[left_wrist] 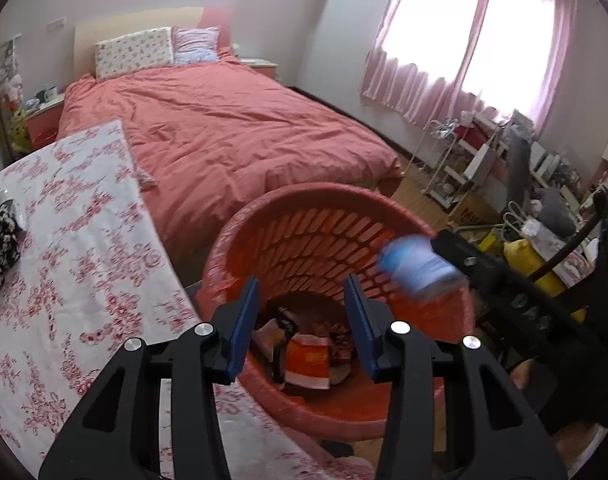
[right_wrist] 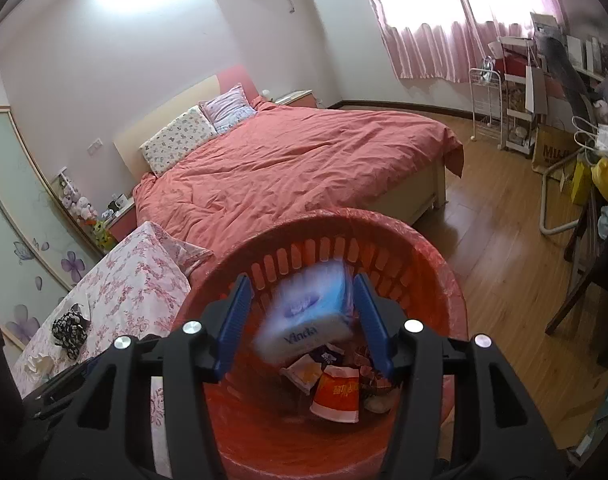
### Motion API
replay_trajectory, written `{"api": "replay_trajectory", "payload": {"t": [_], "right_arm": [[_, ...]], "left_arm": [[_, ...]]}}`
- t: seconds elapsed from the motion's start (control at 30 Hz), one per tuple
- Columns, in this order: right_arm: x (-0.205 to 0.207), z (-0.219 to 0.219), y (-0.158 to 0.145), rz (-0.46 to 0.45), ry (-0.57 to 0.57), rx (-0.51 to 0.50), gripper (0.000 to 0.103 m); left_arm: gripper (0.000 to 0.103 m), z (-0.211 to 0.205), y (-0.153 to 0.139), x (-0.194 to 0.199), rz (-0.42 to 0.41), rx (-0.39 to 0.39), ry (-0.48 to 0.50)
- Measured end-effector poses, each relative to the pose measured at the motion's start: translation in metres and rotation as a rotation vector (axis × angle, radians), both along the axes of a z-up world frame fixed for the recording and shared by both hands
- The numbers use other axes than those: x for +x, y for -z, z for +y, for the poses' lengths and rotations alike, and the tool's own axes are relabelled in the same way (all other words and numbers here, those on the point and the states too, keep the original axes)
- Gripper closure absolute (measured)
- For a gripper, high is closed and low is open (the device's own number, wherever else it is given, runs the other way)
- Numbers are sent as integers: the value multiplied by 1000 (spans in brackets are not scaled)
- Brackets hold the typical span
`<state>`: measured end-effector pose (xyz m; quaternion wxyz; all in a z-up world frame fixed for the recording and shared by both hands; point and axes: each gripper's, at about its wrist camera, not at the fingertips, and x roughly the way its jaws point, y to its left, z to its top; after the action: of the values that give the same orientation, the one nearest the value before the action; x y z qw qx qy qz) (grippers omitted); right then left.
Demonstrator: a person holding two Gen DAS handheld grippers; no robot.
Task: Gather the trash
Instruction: 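Carry the tube and tissue pack to the basket and open both tools over it, then move both tools back over the grey sock and black floral cloth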
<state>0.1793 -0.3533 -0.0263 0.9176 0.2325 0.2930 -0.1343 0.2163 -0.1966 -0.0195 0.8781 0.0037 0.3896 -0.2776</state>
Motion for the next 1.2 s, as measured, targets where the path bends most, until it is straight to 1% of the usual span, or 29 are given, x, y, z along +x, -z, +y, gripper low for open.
{"api": "replay_trajectory", "payload": {"t": [0.13, 0.27, 0.4, 0.6, 0.93, 1.2], "right_arm": [[-3, 5, 1, 9, 2, -15, 49], [-3, 16, -4, 15, -15, -46, 49], [-2, 33, -11, 14, -48, -68, 49], [4, 68, -22, 12, -114, -95, 49], [17, 139, -34, 18, -246, -126, 49], [26, 191, -37, 26, -340, -154, 49]], "left_arm": [[57, 14, 3, 1, 13, 19, -44], [53, 31, 0, -2, -9, 51, -85], [52, 57, -2, -3, -16, 75, -133], [48, 105, -3, -4, -26, 104, -227], [43, 201, 1, -6, 0, 139, -423], [38, 261, 1, -11, 7, 139, -547]]}}
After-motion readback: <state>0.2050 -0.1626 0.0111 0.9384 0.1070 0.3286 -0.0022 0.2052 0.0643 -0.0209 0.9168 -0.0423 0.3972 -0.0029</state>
